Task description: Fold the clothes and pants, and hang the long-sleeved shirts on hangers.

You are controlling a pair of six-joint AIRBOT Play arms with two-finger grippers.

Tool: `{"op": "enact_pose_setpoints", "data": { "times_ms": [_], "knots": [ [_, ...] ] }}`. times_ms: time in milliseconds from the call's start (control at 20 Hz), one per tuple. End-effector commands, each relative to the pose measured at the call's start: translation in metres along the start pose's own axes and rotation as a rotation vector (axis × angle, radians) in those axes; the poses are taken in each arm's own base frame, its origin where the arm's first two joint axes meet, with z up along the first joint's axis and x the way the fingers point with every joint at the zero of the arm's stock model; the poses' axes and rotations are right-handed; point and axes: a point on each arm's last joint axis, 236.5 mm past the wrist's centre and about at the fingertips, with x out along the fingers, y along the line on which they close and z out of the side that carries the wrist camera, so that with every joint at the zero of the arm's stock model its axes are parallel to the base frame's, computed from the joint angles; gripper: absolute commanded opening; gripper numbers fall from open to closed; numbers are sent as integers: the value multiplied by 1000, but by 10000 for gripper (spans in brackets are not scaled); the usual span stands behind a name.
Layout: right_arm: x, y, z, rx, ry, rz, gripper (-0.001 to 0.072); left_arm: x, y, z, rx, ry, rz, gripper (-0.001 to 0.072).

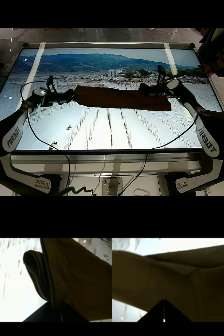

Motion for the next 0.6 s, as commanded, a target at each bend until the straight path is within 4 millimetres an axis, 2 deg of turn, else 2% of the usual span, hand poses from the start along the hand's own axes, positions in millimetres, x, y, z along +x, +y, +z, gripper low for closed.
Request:
{"op": "enact_pose_setpoints", "data": {
  "times_ms": [0,150,250,400,500,550],
  "knots": [
    [14,62,-20,-106,45,67,13,-40,-55,6,193,44,-69,21],
    [36,101,-41,-153,44,97,12,-107,-80,-16,369,131,-45,21],
    [60,124,-68,-122,79,114,12,-150,-92,-21,449,126,-14,22],
    [92,168,-126,-59,164,174,12,-204,-106,-6,519,-1,44,22],
    [100,204,-170,-32,243,233,12,-226,-109,2,529,-63,67,22],
    [100,219,-185,-44,257,251,12,-230,-110,2,531,-72,70,22]
  ]
}}
